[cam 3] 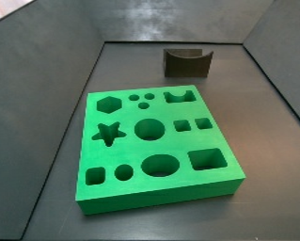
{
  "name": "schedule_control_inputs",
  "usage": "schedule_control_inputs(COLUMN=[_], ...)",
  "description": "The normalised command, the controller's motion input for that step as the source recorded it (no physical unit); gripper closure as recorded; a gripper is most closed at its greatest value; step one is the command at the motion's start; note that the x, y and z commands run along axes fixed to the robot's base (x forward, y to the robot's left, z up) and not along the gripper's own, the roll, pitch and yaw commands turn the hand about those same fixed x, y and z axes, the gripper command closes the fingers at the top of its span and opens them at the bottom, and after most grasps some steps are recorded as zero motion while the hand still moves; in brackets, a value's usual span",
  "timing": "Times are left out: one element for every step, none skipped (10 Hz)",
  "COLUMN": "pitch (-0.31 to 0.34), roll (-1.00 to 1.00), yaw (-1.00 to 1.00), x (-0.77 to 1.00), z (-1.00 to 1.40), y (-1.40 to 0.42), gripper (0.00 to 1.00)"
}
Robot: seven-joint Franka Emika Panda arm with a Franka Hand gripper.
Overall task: Pick up the oval object. Move up. Place the oval object on the fixture. Regrasp the oval object. Move to above the board. Insert the oval object.
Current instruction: Move to above the board.
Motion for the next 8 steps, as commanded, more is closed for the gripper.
schedule_control_inputs(pitch=[-0.023, -0.026, -0.025, -0.031, -0.036, -0.040, -0.034, -0.036], roll=[-1.00, -1.00, -1.00, -1.00, -1.00, -1.00, -1.00, -0.86], yaw=[-0.02, -0.03, -0.03, -0.03, -0.03, -0.03, -0.03, -0.03], x=[-0.55, -0.56, -0.58, -0.61, -0.53, -0.30, -0.16, -0.11], z=[0.18, 0.18, 0.19, 0.19, 0.15, 0.07, 0.03, 0.02], y=[-1.00, -1.00, -1.00, -1.00, -0.83, -0.42, -0.18, -0.09], gripper=[1.00, 1.00, 1.00, 1.00, 1.00, 1.00, 1.00, 1.00])
